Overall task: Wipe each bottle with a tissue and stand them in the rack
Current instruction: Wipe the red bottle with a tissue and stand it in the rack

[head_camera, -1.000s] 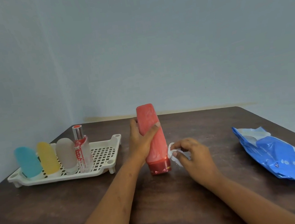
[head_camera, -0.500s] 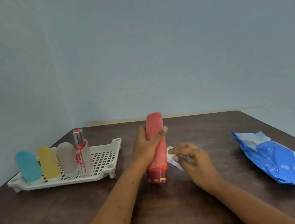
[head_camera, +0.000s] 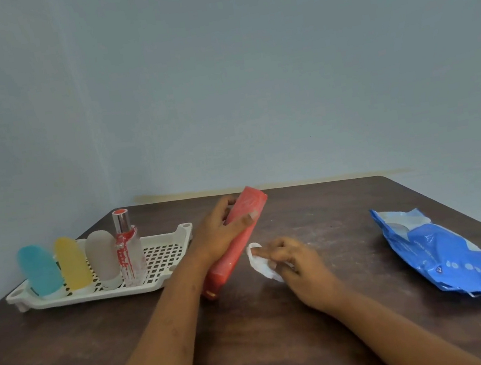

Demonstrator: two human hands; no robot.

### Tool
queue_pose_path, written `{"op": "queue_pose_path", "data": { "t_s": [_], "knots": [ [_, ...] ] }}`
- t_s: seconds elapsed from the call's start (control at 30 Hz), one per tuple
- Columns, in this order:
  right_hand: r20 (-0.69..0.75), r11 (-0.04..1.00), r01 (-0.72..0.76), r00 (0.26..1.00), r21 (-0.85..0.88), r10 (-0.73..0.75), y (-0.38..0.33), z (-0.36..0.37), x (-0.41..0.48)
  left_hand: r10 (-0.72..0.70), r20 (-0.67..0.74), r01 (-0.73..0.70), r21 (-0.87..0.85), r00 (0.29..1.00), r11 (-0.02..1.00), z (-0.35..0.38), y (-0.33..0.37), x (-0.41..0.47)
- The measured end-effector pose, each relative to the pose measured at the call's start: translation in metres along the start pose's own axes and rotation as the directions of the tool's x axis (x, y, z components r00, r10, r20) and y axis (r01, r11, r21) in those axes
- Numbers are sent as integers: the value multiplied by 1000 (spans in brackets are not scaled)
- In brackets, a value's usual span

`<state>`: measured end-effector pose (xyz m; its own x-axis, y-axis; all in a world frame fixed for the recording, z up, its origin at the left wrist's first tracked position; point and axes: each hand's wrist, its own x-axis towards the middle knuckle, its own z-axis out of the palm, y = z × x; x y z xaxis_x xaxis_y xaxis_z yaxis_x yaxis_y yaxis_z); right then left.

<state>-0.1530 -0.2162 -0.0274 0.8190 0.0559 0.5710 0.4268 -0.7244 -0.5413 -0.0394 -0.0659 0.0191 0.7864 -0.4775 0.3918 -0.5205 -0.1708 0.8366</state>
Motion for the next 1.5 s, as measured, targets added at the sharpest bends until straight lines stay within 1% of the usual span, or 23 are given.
{"op": "queue_pose_path", "data": {
  "t_s": [0.07, 0.13, 0.17, 0.2, 0.23, 0.27, 0.3, 0.33, 0.4, 0.47, 0.53, 0.6, 0.7, 0.8, 0.9, 1.0, 1.07, 1.17, 1.2, 1.27, 1.33, 1.43, 1.5],
  "knots": [
    [4, 1000, -12, 1000, 15, 11, -1, 0, 0, 18, 31, -19, 33, 999, 999, 2, 4, -3],
    [-20, 998, -24, 999, 50, 25, -1, -2, -1, 52, -21, -50, 57, 998, 997, 3, 6, -4],
    [-32, 998, -28, 999, 58, 30, -1, -2, -1, 63, -68, -61, 32, 996, 998, 3, 6, -4],
    [-41, 998, -33, 999, 60, 35, -1, -3, -1, 56, -116, -63, -52, 992, 997, 2, 6, -4],
    [-49, 998, -40, 998, 58, 43, -1, -3, -1, 38, -155, -67, -190, 987, 979, 1, 5, -2],
    [-55, 997, -49, 997, 54, 52, -1, -3, -1, 15, -176, -77, -351, 984, 933, 0, 4, 1],
    [-59, 997, -59, 996, 49, 61, -1, -3, -1, 0, -176, -90, -503, 984, 860, -1, 1, 3],
    [-60, 997, -68, 996, 45, 71, -1, -3, -1, -4, -164, -98, -615, 987, 782, -3, -1, 5],
    [-62, 996, -79, 995, 40, 81, -1, -3, -1, -20, -90, -52, -735, 996, 676, -6, -6, 8],
    [-69, 997, -77, 995, 24, 79, -2, -3, -1, -18, 59, 58, -802, 998, 594, -8, -12, 8],
    [-79, 997, -75, 994, -2, 75, -2, -3, -1, -4, 169, 145, -829, 986, 541, -8, -17, 8],
    [-80, 996, -85, 993, -30, 82, -2, -3, -1, -27, 190, 176, -832, 981, 526, -7, -19, 8],
    [-117, 995, -94, 989, -41, 89, -3, -4, -1, -57, 179, 184, -850, 982, 494, -5, -19, 6],
    [-177, 994, -108, 978, -8, 105, -5, -3, -1, -113, 170, 203, -866, 979, 457, -3, -20, 6],
    [-179, 988, -124, 974, 96, 140, -11, -3, -3, -165, 137, 199, -863, 977, 464, -1, -21, 7],
    [-201, 994, -71, 976, 85, 87, -15, 0, -5, -209, 79, 172, -862, 975, 477, 2, -23, 10],
    [-156, 1000, -20, 988, 7, 21, -17, 4, -4, -234, 38, 153, -854, 971, 496, 4, -23, 12],
    [-26, 990, 69, 997, -121, -72, -14, 10, -1, -261, 22, 154, -854, 965, 497, 6, -23, 14],
    [-22, 987, 86, 996, -137, -90, -14, 11, 0, -270, 24, 160, -854, 963, 494, 7, -22, 14],
    [-102, 976, 140, 982, -167, -159, -12, 10, 1, -281, 33, 172, -858, 959, 485, 7, -22, 15],
    [-210, 965, 155, 957, -213, -200, -11, 11, 5, -291, 42, 184, -857, 956, 481, 7, -20, 15],
    [-346, 984, 108, 926, -141, -151, -5, 14, 18, -296, 38, 190, -843, 954, 504, 6, -19, 13],
    [-407, 991, 88, 905, -97, -120, 1, 15, 26, -298, 46, 197, -844, 954, 499, 6, -18, 13]
  ]
}}
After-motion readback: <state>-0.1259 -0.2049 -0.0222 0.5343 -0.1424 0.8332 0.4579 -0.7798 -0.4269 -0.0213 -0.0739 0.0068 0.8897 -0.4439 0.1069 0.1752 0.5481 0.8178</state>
